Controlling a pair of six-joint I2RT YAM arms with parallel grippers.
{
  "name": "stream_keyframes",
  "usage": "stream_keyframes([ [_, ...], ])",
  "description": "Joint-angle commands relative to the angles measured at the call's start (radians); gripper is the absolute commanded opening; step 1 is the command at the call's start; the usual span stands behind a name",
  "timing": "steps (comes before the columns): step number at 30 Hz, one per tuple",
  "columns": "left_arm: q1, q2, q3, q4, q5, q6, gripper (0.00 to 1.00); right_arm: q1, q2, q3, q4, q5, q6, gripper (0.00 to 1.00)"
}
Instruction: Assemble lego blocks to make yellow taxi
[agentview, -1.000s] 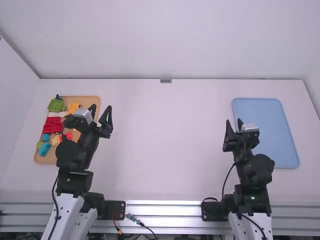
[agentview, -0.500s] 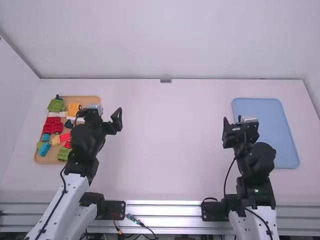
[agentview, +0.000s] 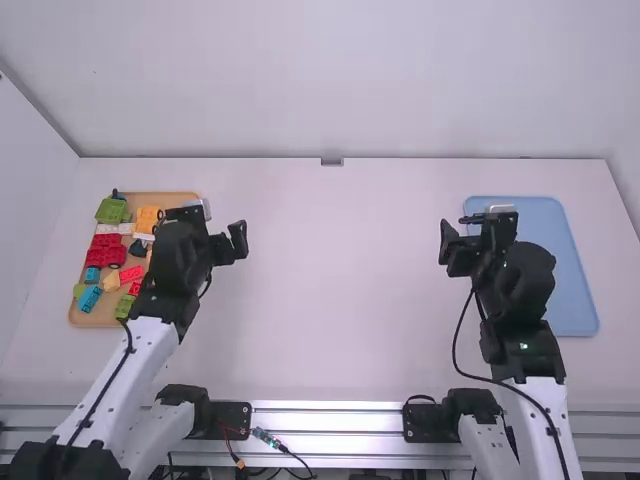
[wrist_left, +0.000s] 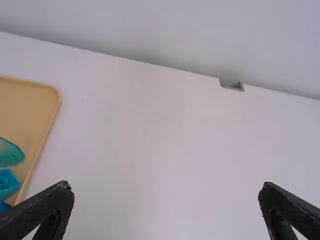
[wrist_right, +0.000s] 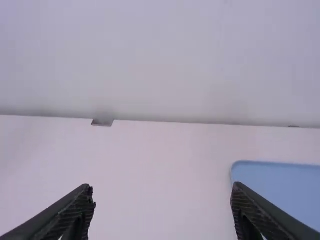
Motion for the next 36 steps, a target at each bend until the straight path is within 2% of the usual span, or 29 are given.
stream_keyframes([
  [1,-0.004,0.027,0.094,-0.048,-0.012,0.025,0.99,0.006,0.039,0.071,-0.003,0.001,0.01,0.77],
  [5,-0.005,0.067,0.148,-0.084,-0.013,0.025,0.99,0.004,0.103,0.135,-0.001,0.0,0.013,0.84],
  [13,-0.004,0.15,0.148,0.031,-0.009,-0.001,0.99,-0.019,0.253,0.286,-0.038,-0.007,0.021,0.99],
  [19,-0.004,0.17,0.148,0.031,-0.014,-0.013,0.99,-0.02,0.347,0.379,-0.13,-0.007,0.004,0.99],
  [28,-0.004,0.17,0.148,-0.004,-0.138,-0.072,0.99,-0.019,0.53,0.562,-0.313,-0.007,-0.01,0.99],
  [36,-0.004,0.17,0.159,-0.02,-0.14,-0.072,0.99,-0.014,0.669,0.699,-0.453,-0.002,-0.01,0.99],
])
